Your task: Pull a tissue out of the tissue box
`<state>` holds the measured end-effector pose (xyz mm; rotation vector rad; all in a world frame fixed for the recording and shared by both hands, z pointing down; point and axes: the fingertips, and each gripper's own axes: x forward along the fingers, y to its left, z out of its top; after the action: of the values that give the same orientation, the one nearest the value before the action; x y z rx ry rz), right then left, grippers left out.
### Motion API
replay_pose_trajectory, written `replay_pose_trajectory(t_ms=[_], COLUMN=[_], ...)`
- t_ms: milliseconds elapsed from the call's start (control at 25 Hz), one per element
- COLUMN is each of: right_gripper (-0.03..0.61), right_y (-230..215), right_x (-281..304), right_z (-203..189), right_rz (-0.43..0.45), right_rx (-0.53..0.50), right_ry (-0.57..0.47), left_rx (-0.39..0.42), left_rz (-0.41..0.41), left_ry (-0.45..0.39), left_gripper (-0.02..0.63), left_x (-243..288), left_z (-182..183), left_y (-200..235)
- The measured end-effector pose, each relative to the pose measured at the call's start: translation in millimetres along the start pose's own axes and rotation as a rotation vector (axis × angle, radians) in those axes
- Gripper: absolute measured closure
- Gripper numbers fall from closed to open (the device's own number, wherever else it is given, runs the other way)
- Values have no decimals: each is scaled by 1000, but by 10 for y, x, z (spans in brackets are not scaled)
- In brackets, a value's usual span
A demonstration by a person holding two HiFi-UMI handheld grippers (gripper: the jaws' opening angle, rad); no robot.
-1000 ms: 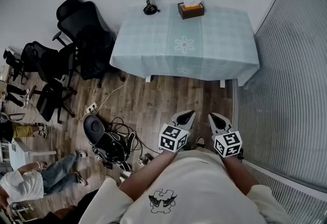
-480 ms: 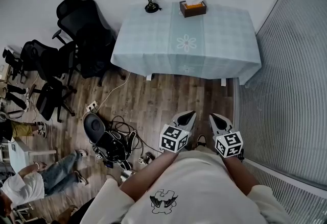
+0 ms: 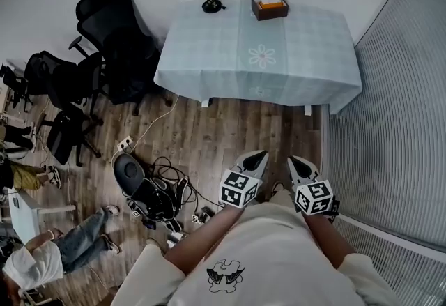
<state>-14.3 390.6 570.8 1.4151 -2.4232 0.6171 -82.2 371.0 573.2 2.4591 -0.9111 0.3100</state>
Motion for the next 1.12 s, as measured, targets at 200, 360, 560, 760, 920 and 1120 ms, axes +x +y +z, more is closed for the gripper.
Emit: replay_pose_trajectory(t_ms=[200, 360, 560, 760, 920, 1120], right_gripper=[566, 566, 566, 566, 566, 566], right_y=[11, -154, -519, -1090, -1716, -2560], right_x=[125, 337, 729, 1268, 1792, 2306], right_z=[2, 144, 314, 497, 835, 1606], right_rz=[-24, -36, -32, -7, 23, 60], right_rx=[-4, -11, -6, -1, 3, -22], right_ry=[6, 17, 21, 33, 46, 24], left_rx=[-14, -27, -36, -45, -63, -36], left_rz=[11, 24, 44, 78, 122, 142], left_ry=[-23, -39, -30, -9, 1, -20], left_gripper=[607, 607, 607, 607, 607, 607], left_x=[-12, 76, 428, 1036, 1700, 2577], left_z=[58, 221, 389, 618, 1015, 1837], left_y=[221, 423, 730, 1118, 1483, 1765])
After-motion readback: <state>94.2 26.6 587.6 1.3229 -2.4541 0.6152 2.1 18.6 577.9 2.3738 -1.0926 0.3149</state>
